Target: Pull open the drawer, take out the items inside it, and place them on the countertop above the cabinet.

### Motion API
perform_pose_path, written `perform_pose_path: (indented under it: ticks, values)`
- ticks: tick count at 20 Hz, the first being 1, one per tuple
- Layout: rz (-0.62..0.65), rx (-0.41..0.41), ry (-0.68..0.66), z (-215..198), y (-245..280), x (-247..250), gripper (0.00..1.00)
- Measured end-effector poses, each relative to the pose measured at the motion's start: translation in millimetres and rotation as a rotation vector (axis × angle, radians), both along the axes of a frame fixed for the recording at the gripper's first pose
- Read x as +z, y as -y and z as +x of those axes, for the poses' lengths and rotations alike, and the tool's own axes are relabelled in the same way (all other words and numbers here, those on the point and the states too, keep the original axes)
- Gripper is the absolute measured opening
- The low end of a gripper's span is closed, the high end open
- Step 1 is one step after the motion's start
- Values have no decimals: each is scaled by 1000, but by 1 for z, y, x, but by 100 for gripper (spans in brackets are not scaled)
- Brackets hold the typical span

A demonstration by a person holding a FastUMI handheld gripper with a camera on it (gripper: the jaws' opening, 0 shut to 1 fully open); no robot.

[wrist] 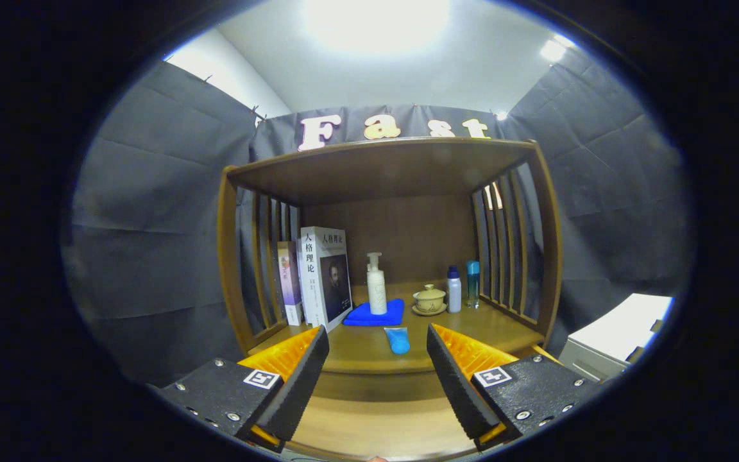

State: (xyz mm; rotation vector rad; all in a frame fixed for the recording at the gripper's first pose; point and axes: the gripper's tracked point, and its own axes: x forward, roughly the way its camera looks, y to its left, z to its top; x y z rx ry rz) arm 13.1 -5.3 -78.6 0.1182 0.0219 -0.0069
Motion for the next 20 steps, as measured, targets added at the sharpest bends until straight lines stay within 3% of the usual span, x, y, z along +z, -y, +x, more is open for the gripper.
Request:
perform_pose_path:
  ticks: [4, 8, 13, 20]
  values:
    - [-13, 28, -30, -54, -1, -32, 94]
    - [1, 7, -86, -92, 4, -73, 94]
    - [56, -9, -193, -105, 6, -129, 95]
    - [21, -60, -277, -94, 11, -174, 94]
